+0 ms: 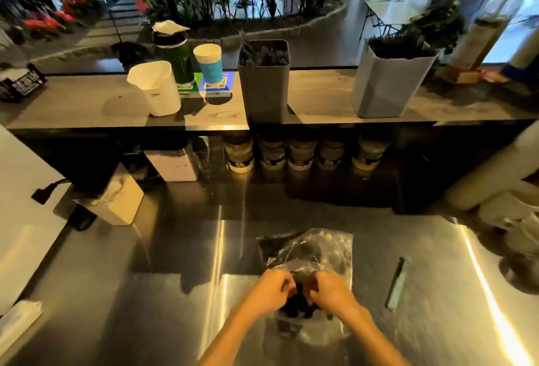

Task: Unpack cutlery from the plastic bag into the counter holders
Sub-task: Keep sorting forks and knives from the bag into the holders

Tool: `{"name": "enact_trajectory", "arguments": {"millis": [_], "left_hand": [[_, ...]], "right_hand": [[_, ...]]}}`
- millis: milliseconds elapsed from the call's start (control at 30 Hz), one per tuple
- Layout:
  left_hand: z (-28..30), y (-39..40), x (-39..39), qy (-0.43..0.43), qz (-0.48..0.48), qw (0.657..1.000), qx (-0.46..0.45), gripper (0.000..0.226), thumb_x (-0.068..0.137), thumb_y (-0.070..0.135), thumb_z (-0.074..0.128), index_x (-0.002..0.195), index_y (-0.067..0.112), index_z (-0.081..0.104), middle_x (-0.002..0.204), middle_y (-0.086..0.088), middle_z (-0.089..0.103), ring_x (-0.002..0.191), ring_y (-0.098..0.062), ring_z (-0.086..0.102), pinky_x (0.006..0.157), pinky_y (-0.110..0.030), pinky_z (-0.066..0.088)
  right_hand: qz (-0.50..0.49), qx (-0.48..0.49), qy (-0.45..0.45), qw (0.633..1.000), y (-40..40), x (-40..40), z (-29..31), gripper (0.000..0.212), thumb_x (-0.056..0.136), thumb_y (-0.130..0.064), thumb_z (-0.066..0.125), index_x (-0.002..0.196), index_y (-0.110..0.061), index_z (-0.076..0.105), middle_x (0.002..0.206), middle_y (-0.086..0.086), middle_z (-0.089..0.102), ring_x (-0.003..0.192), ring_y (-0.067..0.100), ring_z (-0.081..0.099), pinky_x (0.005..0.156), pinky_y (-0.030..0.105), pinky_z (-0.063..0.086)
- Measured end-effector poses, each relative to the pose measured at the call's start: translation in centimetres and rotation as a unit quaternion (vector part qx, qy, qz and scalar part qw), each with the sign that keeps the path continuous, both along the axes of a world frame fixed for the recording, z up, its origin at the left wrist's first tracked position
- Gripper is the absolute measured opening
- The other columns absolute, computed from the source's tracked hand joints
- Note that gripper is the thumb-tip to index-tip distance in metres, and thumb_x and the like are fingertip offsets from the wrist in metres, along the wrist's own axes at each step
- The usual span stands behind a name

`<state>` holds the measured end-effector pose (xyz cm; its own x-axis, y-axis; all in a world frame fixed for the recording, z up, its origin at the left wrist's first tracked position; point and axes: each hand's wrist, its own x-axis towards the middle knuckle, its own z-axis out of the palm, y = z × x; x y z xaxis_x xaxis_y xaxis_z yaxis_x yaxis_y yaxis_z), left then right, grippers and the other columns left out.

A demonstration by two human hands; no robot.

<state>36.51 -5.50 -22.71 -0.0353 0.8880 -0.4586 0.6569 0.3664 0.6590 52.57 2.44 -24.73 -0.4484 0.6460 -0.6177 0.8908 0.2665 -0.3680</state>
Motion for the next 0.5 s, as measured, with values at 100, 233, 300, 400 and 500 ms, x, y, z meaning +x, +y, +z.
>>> {"name": "enact_trajectory", "arguments": {"millis": [100,233,300,400,500], "left_hand": [[-2.3,-1.2,1.0,0.010,0.055,0.998,-0.002,0.027,0.100,0.008,0.043,0.109,0.010,0.069,0.112,-0.011,0.071,0.104,-0.021,0.064,0.091,-0.027,0.046],[-3.4,-2.0,1.0,0.012,0.115,0.993,-0.013,0.034,0.094,0.000,0.040,0.115,0.015,0.063,0.103,-0.005,0.067,0.098,-0.020,0.062,0.088,-0.029,0.046],[-3.6,-2.2,0.5,0.027,0.122,0.992,-0.003,0.039,0.087,-0.002,0.042,0.114,0.016,0.063,0.096,0.002,0.065,0.095,-0.019,0.062,0.087,-0.029,0.049],[-3.4,-2.3,0.2,0.013,0.141,0.990,0.009,0.040,0.089,-0.003,0.042,0.117,0.014,0.063,0.098,0.002,0.064,0.090,-0.012,0.060,0.082,-0.020,0.046],[-3.1,-2.4,0.1,-0.003,0.158,0.987,0.016,0.035,0.097,0.003,0.039,0.120,0.016,0.063,0.107,-0.002,0.068,0.094,-0.013,0.063,0.082,-0.020,0.047]], "right_hand": [[-0.024,0.006,-0.018,1.000,-1.9,-0.4,-2.7,0.041,0.090,-0.032,0.067,0.126,-0.011,0.064,0.127,0.010,0.068,0.115,0.026,0.065,0.088,0.032,0.049],[-0.090,0.037,0.006,0.995,-4.3,-1.4,-4.8,0.079,0.084,-0.051,0.071,0.146,-0.014,0.041,0.144,0.006,0.051,0.130,0.023,0.054,0.104,0.033,0.046],[-0.106,0.078,0.004,0.991,-5.0,-1.7,-5.3,0.083,0.085,-0.054,0.069,0.148,-0.013,0.033,0.147,0.007,0.044,0.132,0.025,0.051,0.105,0.035,0.045],[-0.121,0.090,0.009,0.989,-4.8,-1.9,-4.8,0.075,0.088,-0.051,0.068,0.144,-0.013,0.037,0.143,0.006,0.048,0.128,0.024,0.055,0.102,0.035,0.047],[-0.109,0.068,-0.003,0.992,-3.9,-1.8,-4.1,0.060,0.092,-0.042,0.065,0.139,-0.012,0.043,0.139,0.008,0.055,0.126,0.026,0.057,0.102,0.037,0.048]]}}
